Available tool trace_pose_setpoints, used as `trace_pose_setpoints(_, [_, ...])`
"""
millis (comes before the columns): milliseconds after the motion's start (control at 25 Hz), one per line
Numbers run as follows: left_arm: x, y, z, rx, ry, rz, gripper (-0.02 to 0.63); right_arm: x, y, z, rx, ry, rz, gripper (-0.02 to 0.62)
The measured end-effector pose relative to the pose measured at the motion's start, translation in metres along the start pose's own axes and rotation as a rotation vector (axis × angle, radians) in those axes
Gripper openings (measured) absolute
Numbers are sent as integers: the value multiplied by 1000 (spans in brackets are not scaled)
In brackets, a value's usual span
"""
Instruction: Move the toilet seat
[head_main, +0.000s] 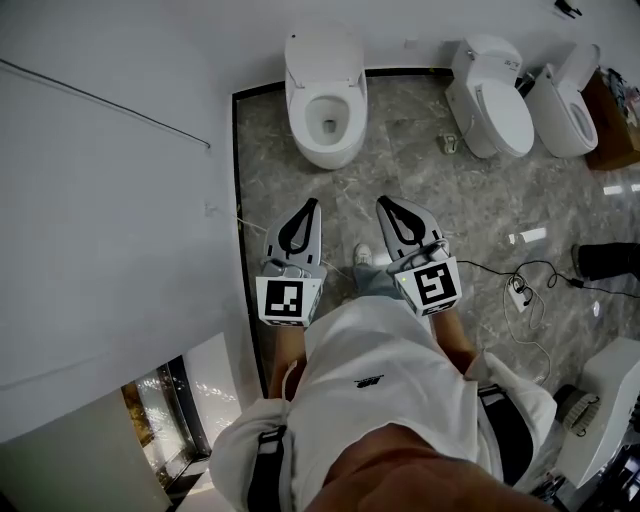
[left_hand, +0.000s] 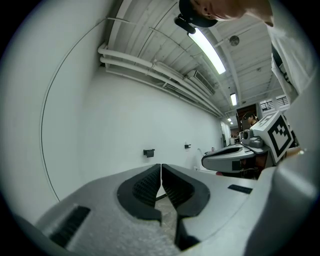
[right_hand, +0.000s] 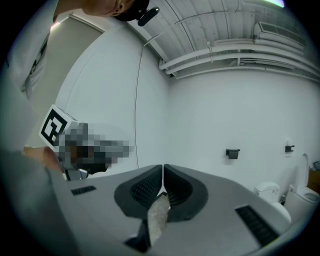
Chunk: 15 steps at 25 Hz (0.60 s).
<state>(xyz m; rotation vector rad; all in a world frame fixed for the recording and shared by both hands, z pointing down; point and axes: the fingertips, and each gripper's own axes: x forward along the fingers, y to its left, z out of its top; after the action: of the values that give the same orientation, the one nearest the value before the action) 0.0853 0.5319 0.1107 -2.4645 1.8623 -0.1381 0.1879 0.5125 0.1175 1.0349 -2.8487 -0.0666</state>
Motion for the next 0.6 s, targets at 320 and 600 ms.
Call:
trace_pose_setpoints(320, [55,12,-4,-4,23,-4,31,36,-42,-2,-3,9,14,32])
trace_pose_setpoints(600, [99,25,-3,-4,35,24,29,66,-78,-4,14,13,38,32])
